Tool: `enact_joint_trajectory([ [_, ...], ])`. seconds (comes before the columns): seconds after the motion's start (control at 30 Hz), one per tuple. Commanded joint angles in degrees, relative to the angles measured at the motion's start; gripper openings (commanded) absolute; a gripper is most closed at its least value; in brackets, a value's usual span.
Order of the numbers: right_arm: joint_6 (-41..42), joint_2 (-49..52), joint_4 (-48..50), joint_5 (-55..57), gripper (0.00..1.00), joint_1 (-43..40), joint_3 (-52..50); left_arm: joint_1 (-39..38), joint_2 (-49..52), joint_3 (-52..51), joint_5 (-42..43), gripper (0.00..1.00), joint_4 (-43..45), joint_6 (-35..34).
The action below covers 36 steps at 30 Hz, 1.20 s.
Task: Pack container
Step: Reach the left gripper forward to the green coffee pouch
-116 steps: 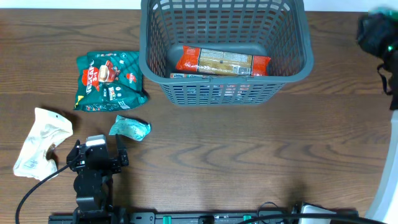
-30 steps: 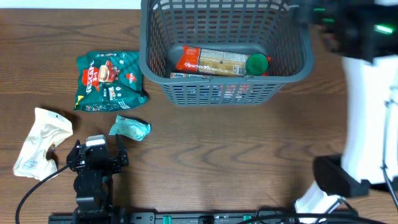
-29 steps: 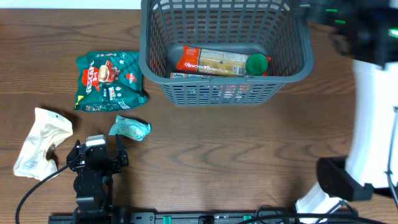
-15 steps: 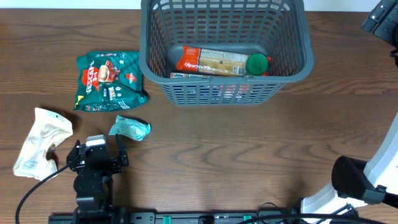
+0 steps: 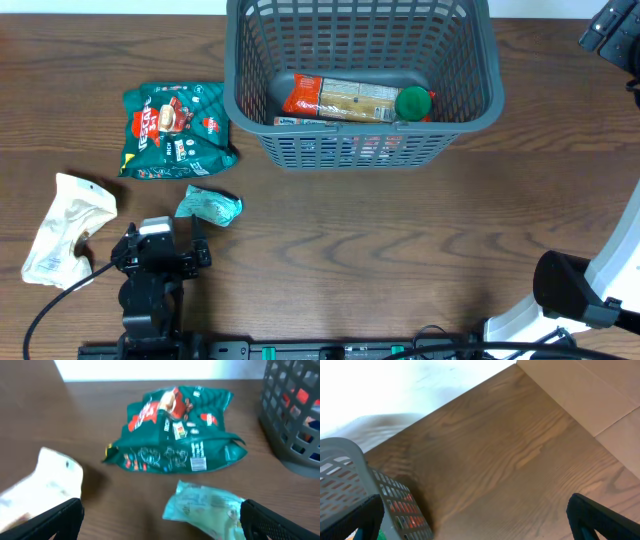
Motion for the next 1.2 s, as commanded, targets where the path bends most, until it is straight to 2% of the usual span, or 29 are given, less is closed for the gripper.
enact_joint_trajectory([
  [0.0,1.0,-0.1,-0.2,-0.2,0.99,0.0,0.0,-0.2,4.4,5.1,-1.0,0.98,-0.6,-4.2],
  [0.1,1.0,-0.1,-0.2,-0.2,0.99,-0.1,0.0,-0.2,13.2,12.6,-2.2,0.98,-0.6,-3.9],
  [0.2,1.0,-0.1,-0.2,-0.2,0.99,0.0,0.0,-0.2,25.0,22.0,-2.3,0.98,-2.1,-0.9],
  [0.37,1.0,-0.1,-0.2,-0.2,0.99,0.0,0.0,-0.2,49.8,42.8,0.2,0.98,-10.1,0.2],
  [0.53,1.0,-0.1,-0.2,-0.2,0.99,-0.1,0.0,-0.2,67.5,60.8,2.6,0.98,-18.3,0.0],
  [0.73,1.0,-0.1,-0.2,-0.2,0.99,0.0,0.0,-0.2,72.5,67.8,2.9,0.98,-18.7,1.3],
  [0.83,1.0,-0.1,-0.2,-0.2,0.99,0.0,0.0,0.1,72.6,69.0,7.2,0.98,-18.2,4.5],
  [1.17,1.0,-0.1,-0.2,-0.2,0.99,0.0,0.0,7.8,81.9,80.2,9.1,0.98,-25.6,0.5],
])
